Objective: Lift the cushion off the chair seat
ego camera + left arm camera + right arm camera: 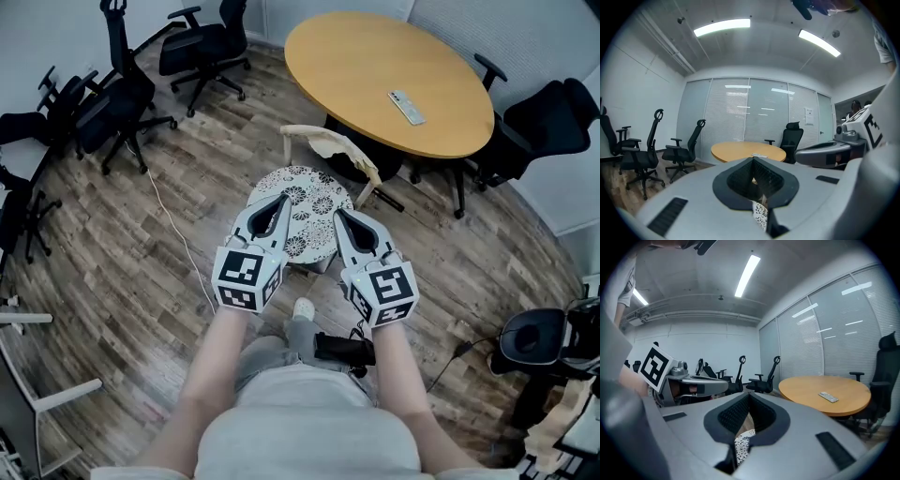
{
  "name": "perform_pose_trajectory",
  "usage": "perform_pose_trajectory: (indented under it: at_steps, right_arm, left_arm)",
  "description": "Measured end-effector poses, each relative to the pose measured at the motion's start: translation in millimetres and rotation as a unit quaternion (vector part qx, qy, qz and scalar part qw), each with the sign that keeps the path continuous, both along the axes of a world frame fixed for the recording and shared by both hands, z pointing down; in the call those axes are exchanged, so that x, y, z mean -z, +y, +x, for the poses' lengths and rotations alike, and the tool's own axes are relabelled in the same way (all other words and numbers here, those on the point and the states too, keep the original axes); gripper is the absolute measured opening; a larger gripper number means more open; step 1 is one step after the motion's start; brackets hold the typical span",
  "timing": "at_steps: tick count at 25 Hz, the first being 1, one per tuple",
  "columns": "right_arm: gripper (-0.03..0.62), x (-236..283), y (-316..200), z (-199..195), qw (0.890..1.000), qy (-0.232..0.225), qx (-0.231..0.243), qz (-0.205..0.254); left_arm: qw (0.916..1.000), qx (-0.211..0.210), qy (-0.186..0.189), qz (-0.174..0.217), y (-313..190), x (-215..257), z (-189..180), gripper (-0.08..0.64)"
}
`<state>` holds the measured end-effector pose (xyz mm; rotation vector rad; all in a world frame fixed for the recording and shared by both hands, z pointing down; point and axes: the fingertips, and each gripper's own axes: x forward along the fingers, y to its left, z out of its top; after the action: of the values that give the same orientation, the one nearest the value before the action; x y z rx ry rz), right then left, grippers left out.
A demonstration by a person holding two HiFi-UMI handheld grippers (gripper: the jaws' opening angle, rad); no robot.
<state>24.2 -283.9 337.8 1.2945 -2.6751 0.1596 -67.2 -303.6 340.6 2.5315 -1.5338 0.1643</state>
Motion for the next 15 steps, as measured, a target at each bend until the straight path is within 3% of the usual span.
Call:
perform_pose_trajectory:
  at_steps: [15]
  right_arm:
    - [0.025, -84, -67, 3, 0.999, 0.021, -0.013, -0.041]
  left_arm:
    - [0.9988, -0.007, -0.016, -0.046, -66, -85, -8, 0.003]
